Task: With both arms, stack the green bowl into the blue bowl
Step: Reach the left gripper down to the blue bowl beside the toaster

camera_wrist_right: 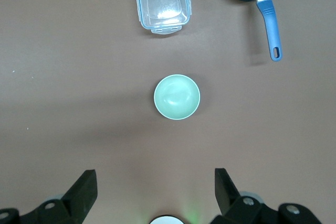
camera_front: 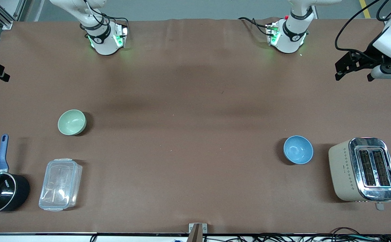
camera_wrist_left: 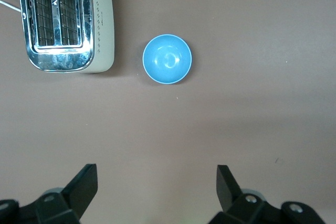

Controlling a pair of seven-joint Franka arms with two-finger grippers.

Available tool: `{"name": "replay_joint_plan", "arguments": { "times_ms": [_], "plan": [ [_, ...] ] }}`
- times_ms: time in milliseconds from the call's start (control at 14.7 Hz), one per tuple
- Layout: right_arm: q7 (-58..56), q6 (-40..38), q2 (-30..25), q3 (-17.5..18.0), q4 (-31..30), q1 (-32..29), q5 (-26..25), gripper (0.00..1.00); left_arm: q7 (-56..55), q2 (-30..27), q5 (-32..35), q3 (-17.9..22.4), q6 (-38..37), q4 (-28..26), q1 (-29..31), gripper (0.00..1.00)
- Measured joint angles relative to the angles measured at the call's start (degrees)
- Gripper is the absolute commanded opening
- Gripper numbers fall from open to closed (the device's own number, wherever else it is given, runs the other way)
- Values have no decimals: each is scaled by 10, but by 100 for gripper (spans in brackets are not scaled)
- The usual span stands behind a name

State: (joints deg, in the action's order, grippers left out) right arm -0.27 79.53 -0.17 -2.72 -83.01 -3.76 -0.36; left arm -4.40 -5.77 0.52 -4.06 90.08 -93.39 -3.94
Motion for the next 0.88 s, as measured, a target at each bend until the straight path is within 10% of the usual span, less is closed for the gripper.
{"name": "replay_joint_plan", "arguments": {
  "times_ms": [408,884],
  "plan": [
    [-25,44,-11,-5,-36,0,0,98,1,17,7,2,4,-2,1,100],
    [-27,64,-12,-8,-54,0,0,98,3,197,34,4,180,-16,20,100]
  ]
}}
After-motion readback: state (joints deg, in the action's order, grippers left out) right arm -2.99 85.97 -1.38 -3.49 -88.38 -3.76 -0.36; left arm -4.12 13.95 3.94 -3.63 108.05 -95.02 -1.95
